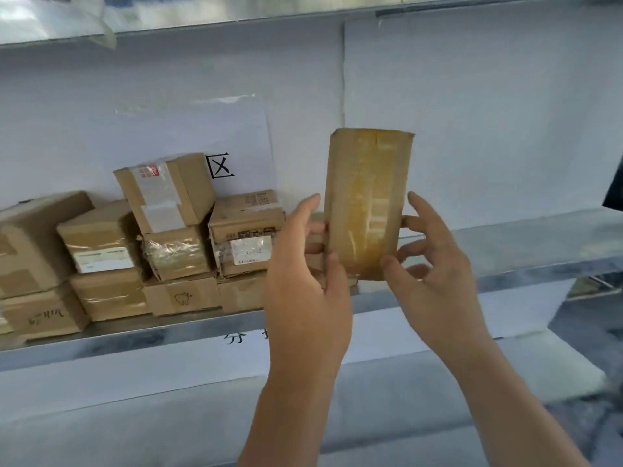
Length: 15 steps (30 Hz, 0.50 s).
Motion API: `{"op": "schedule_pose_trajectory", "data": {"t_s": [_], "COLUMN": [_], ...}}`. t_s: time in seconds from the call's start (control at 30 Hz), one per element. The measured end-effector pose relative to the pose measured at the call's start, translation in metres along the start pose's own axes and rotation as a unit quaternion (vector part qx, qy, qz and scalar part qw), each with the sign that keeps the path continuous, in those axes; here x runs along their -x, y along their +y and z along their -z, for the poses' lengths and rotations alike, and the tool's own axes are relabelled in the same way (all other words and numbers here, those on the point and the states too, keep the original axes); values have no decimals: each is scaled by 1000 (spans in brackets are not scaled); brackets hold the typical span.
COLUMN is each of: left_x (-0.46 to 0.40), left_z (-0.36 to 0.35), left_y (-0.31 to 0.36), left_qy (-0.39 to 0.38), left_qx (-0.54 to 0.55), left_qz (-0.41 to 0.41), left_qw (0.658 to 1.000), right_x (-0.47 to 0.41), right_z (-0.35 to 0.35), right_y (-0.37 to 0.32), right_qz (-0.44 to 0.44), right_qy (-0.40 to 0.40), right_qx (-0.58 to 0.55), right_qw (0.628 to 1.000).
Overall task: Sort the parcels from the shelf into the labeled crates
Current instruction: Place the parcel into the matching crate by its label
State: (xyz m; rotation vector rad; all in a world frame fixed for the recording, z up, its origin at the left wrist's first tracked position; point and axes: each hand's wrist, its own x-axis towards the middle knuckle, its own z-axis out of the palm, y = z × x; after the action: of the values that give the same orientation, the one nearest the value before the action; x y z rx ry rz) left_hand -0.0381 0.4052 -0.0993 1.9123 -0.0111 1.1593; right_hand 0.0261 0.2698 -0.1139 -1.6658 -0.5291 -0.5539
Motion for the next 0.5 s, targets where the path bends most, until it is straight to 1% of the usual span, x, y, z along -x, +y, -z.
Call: {"op": "schedule_pose_trajectory", "data": {"t_s": [0.07,0.13,0.23,0.3,0.37,0.43,0.5], "left_x": [16,35,62,77,87,99,118], "left_z": [4,2,-8,-18,-29,-44,-67], "left_y": [3,7,21,36,52,69,79], "left_qy": [-33,-79,-132,-162,-205,-256,-287], "left_qx": [27,88,212,266,287,282,291], "left_qz": [-5,-5,39,92,130,126,136], "left_qw": [999,993,967,946,927,916,903], "right_x": [24,48,80,98,111,119,125], "right_z": [16,34,70,95,121,143,162], "right_y": [-3,-5,-11,-16,-17,-15,-11], "right_qz": [-3,-4,-41,-73,-92,-95,-85], "right_qy": [2,7,-7,4,25,39,51], "right_qx": [16,23,-48,-94,-91,-72,-62], "right_qw": [1000,1000,998,993,991,992,993]}}
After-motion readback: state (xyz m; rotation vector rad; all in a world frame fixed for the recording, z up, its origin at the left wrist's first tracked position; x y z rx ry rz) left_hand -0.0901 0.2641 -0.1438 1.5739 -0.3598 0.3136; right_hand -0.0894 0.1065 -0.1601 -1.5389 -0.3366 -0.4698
